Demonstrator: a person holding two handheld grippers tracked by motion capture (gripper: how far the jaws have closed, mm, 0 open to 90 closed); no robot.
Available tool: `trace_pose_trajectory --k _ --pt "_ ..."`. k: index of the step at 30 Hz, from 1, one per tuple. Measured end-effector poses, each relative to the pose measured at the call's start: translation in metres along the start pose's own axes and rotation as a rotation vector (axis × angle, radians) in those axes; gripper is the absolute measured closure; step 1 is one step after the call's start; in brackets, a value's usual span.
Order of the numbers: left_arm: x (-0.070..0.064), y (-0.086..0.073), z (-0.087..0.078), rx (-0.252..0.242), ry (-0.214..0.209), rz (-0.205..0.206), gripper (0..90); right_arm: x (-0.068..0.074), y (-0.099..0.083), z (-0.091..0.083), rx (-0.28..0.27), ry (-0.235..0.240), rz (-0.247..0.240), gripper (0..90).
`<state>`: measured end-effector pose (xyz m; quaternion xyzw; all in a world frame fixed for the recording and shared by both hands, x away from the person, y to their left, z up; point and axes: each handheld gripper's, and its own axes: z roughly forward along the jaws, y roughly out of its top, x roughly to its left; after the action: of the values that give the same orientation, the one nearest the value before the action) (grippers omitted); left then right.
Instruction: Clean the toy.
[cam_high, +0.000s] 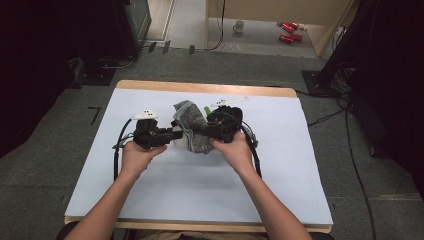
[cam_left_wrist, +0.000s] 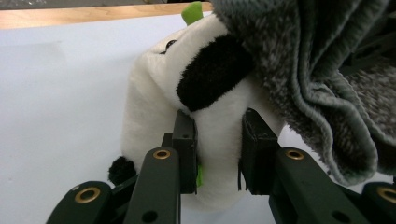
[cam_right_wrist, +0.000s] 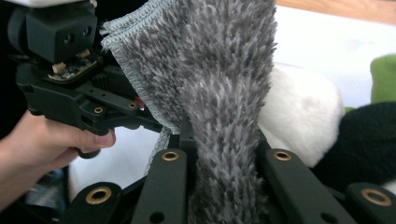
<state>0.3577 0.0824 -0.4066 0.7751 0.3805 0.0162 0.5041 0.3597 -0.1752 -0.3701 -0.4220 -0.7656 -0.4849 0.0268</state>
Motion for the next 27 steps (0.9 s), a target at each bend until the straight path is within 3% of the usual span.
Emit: trace_pose_trajectory --k 5,8,11,20,27 --pt "0.007 -0.001 0.0 0.004 -0.003 -0.031 71.4 -0.013 -0.002 -0.008 0.007 -0.046 -0.003 77.2" --pt "0.011 -0.002 -0.001 0.006 -0.008 -0.043 71.4 -0.025 -0.004 -0.015 0.017 -0.085 0.032 77.2" --pt "0.011 -0.001 0.0 0.001 -0.012 -0.043 71.3 -0.036 -0.006 -0.02 0.008 -0.068 0.071 77.4" --pt "0.016 -0.001 0.0 -0.001 -0.024 -0.073 71.3 -0.054 -0.005 -0.041 -0.012 -0.076 0.109 77.4" --pt "0.021 -0.002 0.001 0.0 -0.018 -0.088 71.3 -0.073 -0.008 -0.06 -0.044 -0.105 0.158 77.4"
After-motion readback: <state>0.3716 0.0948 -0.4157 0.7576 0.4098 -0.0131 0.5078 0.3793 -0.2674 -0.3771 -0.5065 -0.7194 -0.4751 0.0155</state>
